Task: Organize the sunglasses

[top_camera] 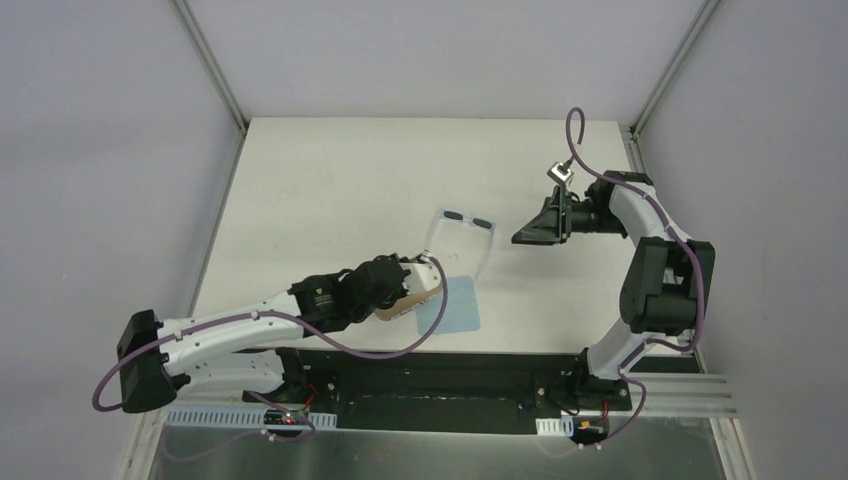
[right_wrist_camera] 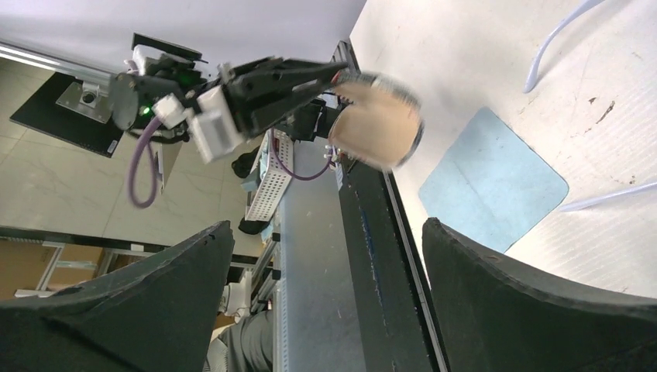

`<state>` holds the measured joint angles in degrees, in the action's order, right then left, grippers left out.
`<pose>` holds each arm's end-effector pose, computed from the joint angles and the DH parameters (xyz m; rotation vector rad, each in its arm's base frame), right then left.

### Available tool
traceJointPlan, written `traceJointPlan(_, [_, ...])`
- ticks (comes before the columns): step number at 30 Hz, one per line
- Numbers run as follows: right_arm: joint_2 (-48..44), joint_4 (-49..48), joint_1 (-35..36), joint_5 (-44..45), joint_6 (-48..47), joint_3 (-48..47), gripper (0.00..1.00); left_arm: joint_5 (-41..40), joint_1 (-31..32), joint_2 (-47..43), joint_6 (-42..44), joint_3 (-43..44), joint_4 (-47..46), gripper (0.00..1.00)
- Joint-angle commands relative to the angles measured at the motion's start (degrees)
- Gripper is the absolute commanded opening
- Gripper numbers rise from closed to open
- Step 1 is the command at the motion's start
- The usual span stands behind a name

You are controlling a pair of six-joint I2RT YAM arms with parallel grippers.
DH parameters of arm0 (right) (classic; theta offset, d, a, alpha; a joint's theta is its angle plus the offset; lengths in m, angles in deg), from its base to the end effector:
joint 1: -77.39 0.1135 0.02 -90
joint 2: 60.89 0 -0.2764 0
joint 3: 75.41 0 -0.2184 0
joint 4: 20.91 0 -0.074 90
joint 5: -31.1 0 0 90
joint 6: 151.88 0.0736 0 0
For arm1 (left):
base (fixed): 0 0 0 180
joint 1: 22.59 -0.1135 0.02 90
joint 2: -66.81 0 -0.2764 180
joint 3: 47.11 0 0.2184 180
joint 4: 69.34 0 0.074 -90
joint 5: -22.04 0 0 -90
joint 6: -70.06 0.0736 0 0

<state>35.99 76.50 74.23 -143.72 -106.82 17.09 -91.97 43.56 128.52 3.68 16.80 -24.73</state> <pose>0.2490 0.0597 0.2751 -0.4777 2.0348 1.8524 0.1129 -0.1813 0.2700 1.4231 1.7246 0.0851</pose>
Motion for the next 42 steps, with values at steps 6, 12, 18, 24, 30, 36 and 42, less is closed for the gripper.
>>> traceJointPlan(6, [-7.1,1.9,-0.2,1.4,-7.1,3.8,0.93,-17.9,-5.5,-10.9,12.9,-21.2,-37.2,0.0])
traceJointPlan(12, [-7.8,1.9,-0.2,3.1,-8.9,5.1,0.91,-14.3,-7.5,-9.2,14.6,-25.1,-41.8,0.0])
traceJointPlan(18, [-7.2,1.9,-0.2,2.6,-9.7,6.1,0.91,-10.4,-9.4,-6.9,15.3,-26.3,-42.9,0.0])
traceJointPlan(24, [-7.3,1.9,-0.2,1.7,-10.3,6.4,0.9,-11.3,-13.0,-3.3,14.9,-26.4,-44.6,0.0])
traceJointPlan(30, [-7.4,1.9,-0.2,1.5,-10.8,6.3,0.91,-8.5,-15.6,3.6,10.8,-24.8,-45.6,0.0])
traceJointPlan(36, [-6.3,1.9,-0.3,1.4,-10.9,6.4,0.9,-8.6,-15.7,8.9,7.9,-23.8,-46.1,0.0])
traceJointPlan(42, [-6.3,1.9,-0.3,0.9,-11.1,6.6,0.9,-9.9,-15.8,9.1,6.9,-23.6,-46.4,0.0])
